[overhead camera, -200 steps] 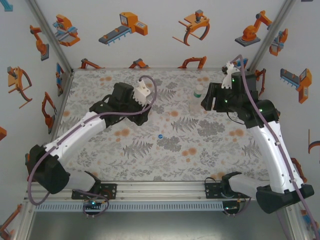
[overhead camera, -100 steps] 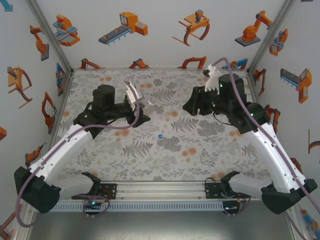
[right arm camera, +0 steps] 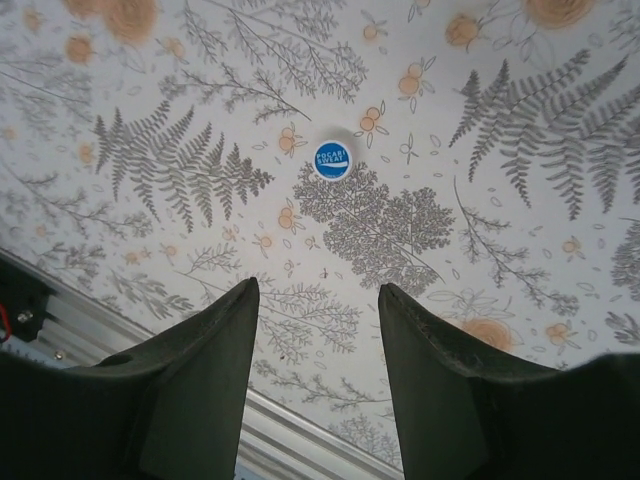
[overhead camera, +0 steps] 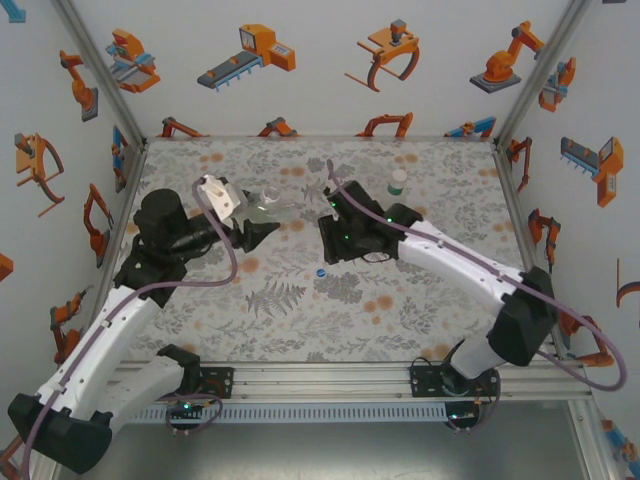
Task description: Screw on the bottle caps
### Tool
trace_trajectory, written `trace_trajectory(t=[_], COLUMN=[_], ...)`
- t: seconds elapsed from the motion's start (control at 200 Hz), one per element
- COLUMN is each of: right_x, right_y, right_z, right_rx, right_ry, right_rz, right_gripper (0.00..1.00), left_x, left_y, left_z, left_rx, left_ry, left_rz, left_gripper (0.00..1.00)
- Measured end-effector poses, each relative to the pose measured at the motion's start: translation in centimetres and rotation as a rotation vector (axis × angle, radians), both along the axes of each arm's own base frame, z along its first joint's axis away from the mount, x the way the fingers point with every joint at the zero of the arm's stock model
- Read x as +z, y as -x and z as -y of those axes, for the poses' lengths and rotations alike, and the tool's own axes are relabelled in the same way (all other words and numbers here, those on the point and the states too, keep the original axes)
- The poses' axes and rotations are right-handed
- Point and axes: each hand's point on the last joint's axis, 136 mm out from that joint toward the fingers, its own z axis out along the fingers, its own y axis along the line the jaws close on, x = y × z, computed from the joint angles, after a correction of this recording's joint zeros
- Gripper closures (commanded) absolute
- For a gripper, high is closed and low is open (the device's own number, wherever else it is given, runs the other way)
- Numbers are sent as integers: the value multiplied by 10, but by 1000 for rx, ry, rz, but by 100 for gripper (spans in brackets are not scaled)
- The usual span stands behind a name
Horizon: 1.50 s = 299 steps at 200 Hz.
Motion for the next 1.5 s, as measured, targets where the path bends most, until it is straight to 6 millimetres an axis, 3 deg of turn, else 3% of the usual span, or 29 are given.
trace_trajectory(t=[0.11,0.245,0.616,1.111,1.497], right_x=[-31,-56,-101,-142,-142], right_y=[-6,-15,-26,-19,-23], right_z=[-9,-15,-28,-34,-32], right_rx=[-38,-76,-111,-126,-139], right_ry=[42,60,81,139,158], right_rz=[-40,-63,-103,-145,-120], right_gripper=[50,50,50,51,55], left_x=[2,3,2,-1,-2], left_y=[1,0,-2,-9,-10], left_z=[-9,-15,-18,-21,-22], left_rx=[34,64,85,101,106], left_ry=[7,11,10,5,5], left_rz=[19,29,30,17,12], left_gripper=[100,100,100,100,100])
